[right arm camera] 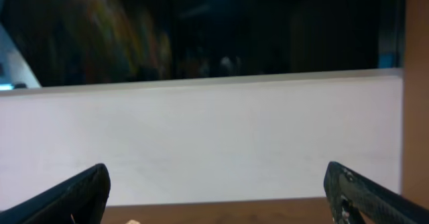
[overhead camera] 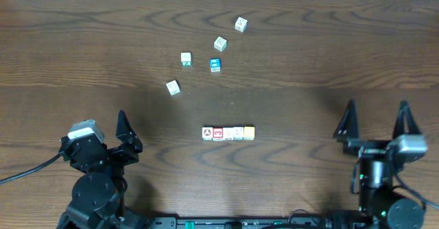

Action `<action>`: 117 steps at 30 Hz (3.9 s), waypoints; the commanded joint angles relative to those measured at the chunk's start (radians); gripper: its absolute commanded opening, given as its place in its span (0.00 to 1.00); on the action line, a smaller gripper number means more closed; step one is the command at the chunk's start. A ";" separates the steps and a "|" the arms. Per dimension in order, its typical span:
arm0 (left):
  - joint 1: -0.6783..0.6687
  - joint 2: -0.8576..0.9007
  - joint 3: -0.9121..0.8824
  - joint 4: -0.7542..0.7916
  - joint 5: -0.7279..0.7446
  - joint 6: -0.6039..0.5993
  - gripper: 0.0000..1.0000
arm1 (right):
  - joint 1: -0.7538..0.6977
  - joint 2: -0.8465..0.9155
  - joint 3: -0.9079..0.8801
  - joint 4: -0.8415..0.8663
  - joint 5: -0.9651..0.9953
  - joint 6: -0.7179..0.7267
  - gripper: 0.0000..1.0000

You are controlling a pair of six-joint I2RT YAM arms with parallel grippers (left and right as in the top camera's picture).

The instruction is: Lift 5 blocks

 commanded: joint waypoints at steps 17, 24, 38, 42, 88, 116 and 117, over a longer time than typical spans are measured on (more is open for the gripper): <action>0.004 -0.003 0.014 0.000 -0.020 0.006 0.76 | -0.013 -0.175 -0.325 -0.112 0.033 0.075 0.99; 0.004 -0.002 0.014 0.000 -0.020 0.006 0.76 | -0.013 -0.175 -0.325 -0.259 0.032 0.026 0.99; 0.004 -0.002 0.014 0.000 -0.019 0.006 0.76 | -0.013 -0.174 -0.324 -0.255 0.036 0.027 0.99; 0.004 -0.002 0.014 0.000 -0.020 0.006 0.76 | -0.013 -0.174 -0.324 -0.255 0.036 0.027 0.99; 0.356 -0.324 -0.661 0.783 0.414 -0.105 0.76 | -0.013 -0.174 -0.325 -0.255 0.036 0.027 0.99; 0.384 -0.323 -0.660 0.405 0.479 -0.069 0.76 | -0.013 -0.174 -0.324 -0.255 0.036 0.027 0.99; 0.384 -0.322 -0.660 0.405 0.479 -0.069 0.76 | -0.013 -0.174 -0.324 -0.255 0.035 0.027 0.99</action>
